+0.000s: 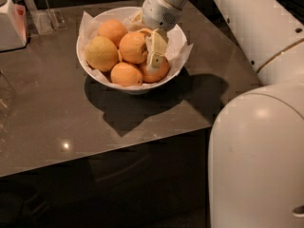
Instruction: Pick orange from white bowl
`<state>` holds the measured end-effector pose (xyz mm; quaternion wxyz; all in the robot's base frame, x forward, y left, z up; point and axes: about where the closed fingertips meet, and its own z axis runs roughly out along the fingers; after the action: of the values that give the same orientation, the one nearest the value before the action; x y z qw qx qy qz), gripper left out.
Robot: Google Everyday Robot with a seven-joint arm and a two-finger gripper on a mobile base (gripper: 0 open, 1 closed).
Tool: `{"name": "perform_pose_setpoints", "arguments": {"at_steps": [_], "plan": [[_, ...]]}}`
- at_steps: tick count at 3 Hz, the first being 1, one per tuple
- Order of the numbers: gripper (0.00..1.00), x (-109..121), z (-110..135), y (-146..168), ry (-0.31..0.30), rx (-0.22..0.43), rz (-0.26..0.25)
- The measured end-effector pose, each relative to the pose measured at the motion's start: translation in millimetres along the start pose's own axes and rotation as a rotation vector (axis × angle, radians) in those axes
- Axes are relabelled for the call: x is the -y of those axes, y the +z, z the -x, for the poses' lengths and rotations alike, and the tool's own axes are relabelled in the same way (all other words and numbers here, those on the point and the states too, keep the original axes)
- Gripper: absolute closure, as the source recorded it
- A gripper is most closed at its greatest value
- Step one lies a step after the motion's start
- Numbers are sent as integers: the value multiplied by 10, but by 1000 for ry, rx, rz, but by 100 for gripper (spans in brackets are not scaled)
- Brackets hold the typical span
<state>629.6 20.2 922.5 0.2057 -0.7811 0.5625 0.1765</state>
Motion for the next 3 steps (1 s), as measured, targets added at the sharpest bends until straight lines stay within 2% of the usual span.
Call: {"name": "perform_pose_setpoints", "arguments": {"at_steps": [1, 3], "plan": [[19, 76, 22, 24, 0, 8, -25], [65, 76, 22, 24, 0, 8, -25]]}}
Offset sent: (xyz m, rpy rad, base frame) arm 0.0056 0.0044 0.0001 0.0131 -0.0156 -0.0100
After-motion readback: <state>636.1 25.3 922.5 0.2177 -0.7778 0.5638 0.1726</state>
